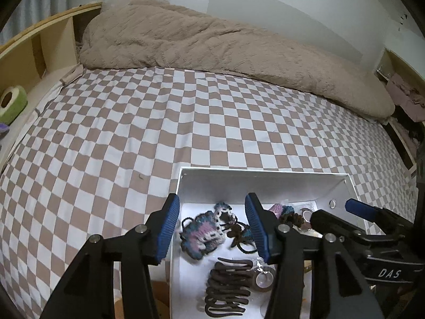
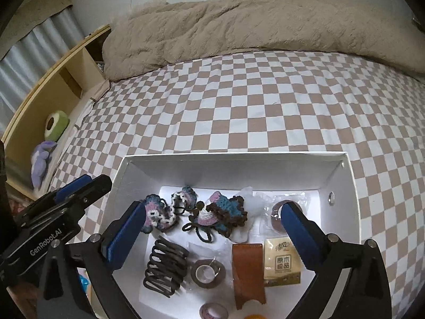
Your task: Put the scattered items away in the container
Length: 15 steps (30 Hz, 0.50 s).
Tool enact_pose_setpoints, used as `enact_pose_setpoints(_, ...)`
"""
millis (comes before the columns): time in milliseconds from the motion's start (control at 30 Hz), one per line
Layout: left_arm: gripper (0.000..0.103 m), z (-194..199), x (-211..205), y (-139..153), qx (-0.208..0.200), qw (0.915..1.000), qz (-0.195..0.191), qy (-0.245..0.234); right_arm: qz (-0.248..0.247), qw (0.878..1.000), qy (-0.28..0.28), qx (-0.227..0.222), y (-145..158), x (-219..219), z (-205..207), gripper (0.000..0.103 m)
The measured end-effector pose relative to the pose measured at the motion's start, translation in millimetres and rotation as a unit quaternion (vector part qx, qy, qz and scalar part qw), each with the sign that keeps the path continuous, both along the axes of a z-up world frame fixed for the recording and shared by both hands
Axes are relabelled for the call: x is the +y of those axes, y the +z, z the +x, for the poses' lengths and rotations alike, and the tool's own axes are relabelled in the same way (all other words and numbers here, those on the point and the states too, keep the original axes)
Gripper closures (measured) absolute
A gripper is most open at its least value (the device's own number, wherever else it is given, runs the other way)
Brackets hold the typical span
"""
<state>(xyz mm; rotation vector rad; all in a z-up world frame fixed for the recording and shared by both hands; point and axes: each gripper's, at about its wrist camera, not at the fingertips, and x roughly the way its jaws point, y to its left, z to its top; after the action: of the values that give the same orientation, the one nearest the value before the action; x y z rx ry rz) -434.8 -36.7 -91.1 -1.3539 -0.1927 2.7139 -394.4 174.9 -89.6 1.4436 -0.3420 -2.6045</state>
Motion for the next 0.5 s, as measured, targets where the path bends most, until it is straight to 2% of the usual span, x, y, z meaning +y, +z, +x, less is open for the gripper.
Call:
enact_pose_setpoints(33, 0.037, 1.8, -0.1, 0.7, -0.001, 1.0000, 0.001, 0.001, -0.001, 1.000, -0.001, 0.002, 2.2, 0.6, 1.8, 0.001)
enact_pose_setpoints(167, 0.024, 10.5, 0.2, 4.6, 0.002, 1.0000, 0.002, 0.003, 0.000, 1.000, -0.003, 0.011, 12.1, 2.6, 9.9, 0.000)
enact_pose_setpoints(233, 0.007, 15.0, -0.4, 6.5, 0.003, 0.9999, 0.006, 0.008, 0.000, 1.000, -0.005, 0.014, 17.0, 3.3, 14.2, 0.000)
enact_pose_setpoints(267, 0.004, 16.7, -0.7, 8.0, 0.005, 0.9999, 0.009, 0.012, 0.000, 1.000, -0.006, 0.015, 19.7, 3.4, 16.3, 0.000)
enact_pose_setpoints(400, 0.000, 24.5, -3.6, 16.7, 0.014, 0.9992, 0.028, 0.025, 0.002, 1.000, -0.012, 0.022, 27.5, 4.5, 26.0, 0.000)
enact_pose_setpoints(500, 0.000, 29.9, -2.7, 23.3, 0.012, 0.9994, 0.019, 0.025, 0.012, 1.000, -0.015, 0.023, 32.4, 6.1, 33.2, 0.000)
